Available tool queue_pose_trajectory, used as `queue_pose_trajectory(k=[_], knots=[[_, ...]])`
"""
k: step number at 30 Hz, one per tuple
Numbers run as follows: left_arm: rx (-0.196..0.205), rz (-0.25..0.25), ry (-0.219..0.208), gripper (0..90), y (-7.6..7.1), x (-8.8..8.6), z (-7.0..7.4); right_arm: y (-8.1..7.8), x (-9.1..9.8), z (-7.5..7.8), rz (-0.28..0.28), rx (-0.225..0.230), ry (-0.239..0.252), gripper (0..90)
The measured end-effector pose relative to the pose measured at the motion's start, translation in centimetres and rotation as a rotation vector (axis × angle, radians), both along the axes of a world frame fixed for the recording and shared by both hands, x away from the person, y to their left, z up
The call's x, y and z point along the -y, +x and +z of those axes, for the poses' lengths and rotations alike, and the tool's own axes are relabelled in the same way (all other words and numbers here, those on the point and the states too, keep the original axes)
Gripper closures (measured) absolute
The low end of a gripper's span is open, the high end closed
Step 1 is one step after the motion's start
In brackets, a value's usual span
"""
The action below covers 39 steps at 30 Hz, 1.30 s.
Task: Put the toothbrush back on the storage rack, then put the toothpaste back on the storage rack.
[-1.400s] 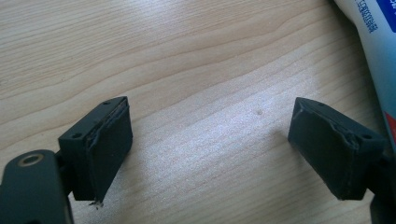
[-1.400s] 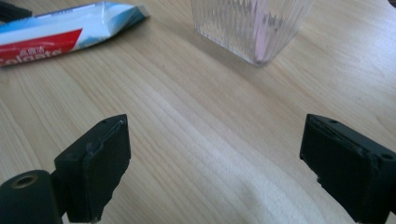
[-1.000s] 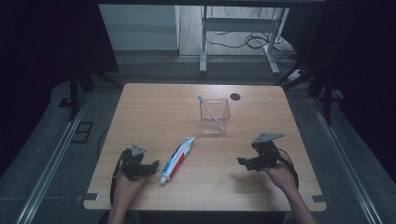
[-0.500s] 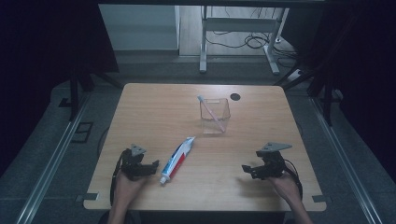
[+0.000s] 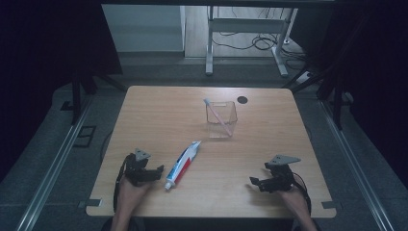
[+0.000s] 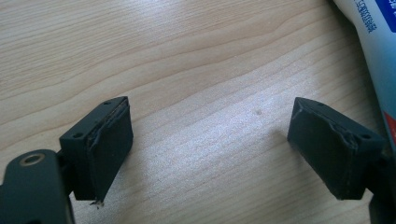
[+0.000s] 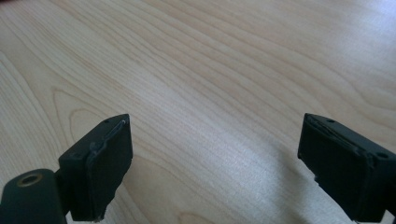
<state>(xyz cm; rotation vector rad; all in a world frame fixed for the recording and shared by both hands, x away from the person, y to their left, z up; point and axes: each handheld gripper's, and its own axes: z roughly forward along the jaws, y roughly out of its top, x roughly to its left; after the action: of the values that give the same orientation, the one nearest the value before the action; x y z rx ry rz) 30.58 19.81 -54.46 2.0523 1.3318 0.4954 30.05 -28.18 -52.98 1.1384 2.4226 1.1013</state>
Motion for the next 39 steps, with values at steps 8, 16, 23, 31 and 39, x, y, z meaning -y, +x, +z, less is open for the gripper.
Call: queue_pose_trajectory(k=[8,16,23,31,39], knots=[[0.000,0.001,0.000,14.2,0.0,0.0,0.0,-0.3,0.2,-1.0,0.000,0.010,-0.020,10.0],[0.000,0.001,-0.001,14.4,0.0,0.0,0.0,-0.5,0.4,-1.2,-0.006,0.035,-0.028,10.6],[0.003,0.001,-0.001,15.1,-0.1,0.0,0.0,-0.8,0.1,-1.3,-0.005,0.053,-0.067,10.7],[-0.008,-0.017,-0.001,24.2,-0.1,0.1,0.6,-0.8,0.1,-1.2,-0.008,0.054,-0.069,10.8],[0.023,-0.070,-0.036,44.8,-0.6,0.6,1.8,-0.8,0.1,-1.2,-0.008,0.054,-0.069,10.8]])
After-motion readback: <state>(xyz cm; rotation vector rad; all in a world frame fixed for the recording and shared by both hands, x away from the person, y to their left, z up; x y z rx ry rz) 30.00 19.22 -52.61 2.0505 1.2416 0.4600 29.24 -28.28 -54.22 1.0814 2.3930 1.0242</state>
